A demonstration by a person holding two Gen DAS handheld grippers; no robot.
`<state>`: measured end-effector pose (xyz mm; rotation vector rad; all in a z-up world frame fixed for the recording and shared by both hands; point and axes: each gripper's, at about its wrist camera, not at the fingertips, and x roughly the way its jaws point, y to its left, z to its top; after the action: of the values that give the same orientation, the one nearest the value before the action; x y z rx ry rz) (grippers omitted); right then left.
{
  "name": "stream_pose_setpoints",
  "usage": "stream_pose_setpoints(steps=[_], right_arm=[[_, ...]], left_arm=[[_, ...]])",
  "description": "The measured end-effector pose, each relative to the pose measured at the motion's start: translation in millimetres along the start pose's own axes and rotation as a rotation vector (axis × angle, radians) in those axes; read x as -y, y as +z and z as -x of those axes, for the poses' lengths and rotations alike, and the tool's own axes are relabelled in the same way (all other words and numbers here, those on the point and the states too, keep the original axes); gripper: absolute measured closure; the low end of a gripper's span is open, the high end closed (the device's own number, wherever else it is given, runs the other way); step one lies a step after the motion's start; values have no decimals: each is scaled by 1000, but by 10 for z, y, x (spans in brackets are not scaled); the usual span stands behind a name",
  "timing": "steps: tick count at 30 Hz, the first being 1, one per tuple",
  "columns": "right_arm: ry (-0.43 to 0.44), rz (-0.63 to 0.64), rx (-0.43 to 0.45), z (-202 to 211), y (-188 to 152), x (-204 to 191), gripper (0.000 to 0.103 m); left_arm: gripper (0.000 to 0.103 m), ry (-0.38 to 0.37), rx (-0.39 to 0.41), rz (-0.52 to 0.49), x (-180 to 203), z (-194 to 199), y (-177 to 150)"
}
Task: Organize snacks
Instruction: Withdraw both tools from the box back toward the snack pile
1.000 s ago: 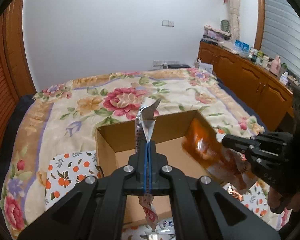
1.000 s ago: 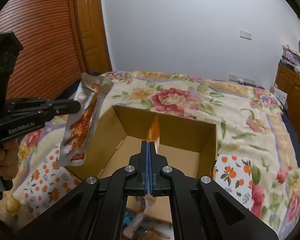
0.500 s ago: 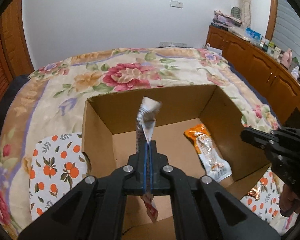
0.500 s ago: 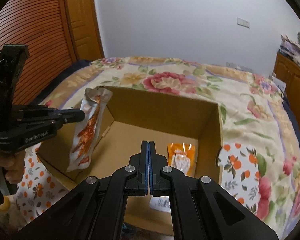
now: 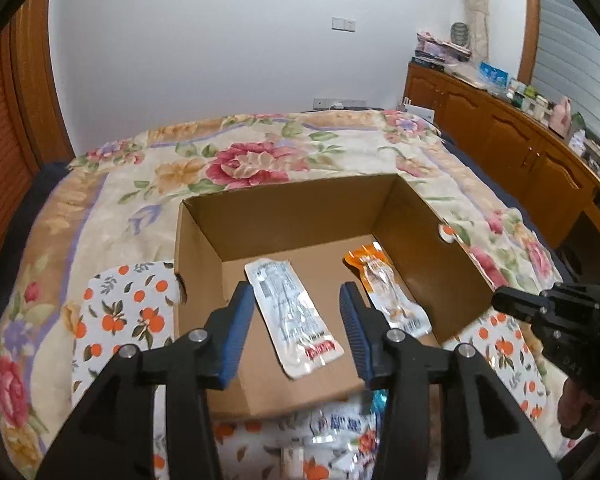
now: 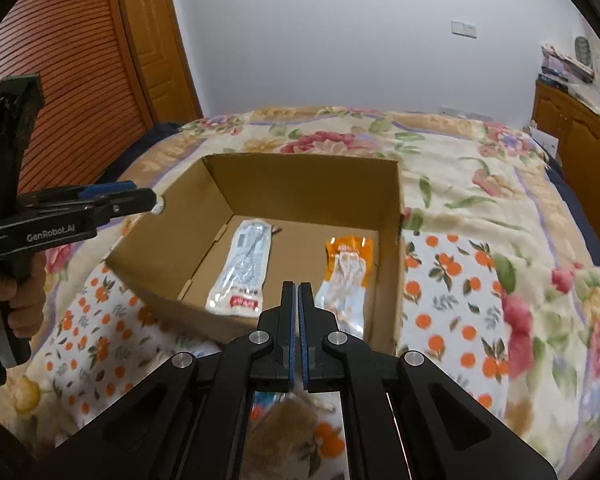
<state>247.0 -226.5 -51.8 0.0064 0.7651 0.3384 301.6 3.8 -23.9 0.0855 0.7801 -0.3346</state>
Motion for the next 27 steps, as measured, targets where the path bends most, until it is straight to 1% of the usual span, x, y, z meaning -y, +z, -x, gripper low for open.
stream_pose_setpoints(steps=[3, 4, 5, 6, 7, 8, 9, 10, 11, 12, 13, 16, 20, 22, 27], right_arm=[[-2, -25, -4, 185, -127, -19, 103], [-3, -30, -5, 220, -158, -19, 100], [-5, -37, -7, 268, -208, -32, 93], [-5, -44, -10, 302, -248, -39, 88], [-4, -48, -11, 329, -280, -45, 76], [-4, -52, -11, 359, -323, -58, 70], [-8, -52, -12, 385, -361, -71, 68], [-17, -49, -16, 408, -411, -91, 57], [-23, -51, -18, 422, -447, -102, 40], [-22, -62, -18, 437, -506, -109, 33], [-13, -76, -16, 450, -550, -107, 29], [-23, -95, -27, 441, -669, -116, 25], [-18, -92, -32, 378, -785, -137, 25], [-10, -89, -39, 317, -833, -137, 25], [9, -121, -104, 28, -1005, -59, 25]], left_arm=[[51, -12, -13, -8, 84, 172, -123], [45, -14, -15, -15, 122, 247, -184], [33, -12, -13, -22, 150, 306, -224], [26, -11, -7, -28, 178, 364, -273], [17, -16, 4, -33, 215, 446, -337], [17, -23, 10, -36, 241, 498, -382], [17, -30, 9, -38, 256, 543, -432], [17, -36, 3, -37, 274, 580, -482], [17, -42, -2, -35, 293, 617, -541], [16, -46, -3, -32, 311, 650, -591], [16, -48, -2, -31, 331, 684, -643], [16, -45, -2, -19, 388, 764, -792], [16, -39, 11, -21, 470, 812, -910], [17, -48, 23, -9, 487, 794, -959], [17, -79, 25, 24, 468, 666, -1105]])
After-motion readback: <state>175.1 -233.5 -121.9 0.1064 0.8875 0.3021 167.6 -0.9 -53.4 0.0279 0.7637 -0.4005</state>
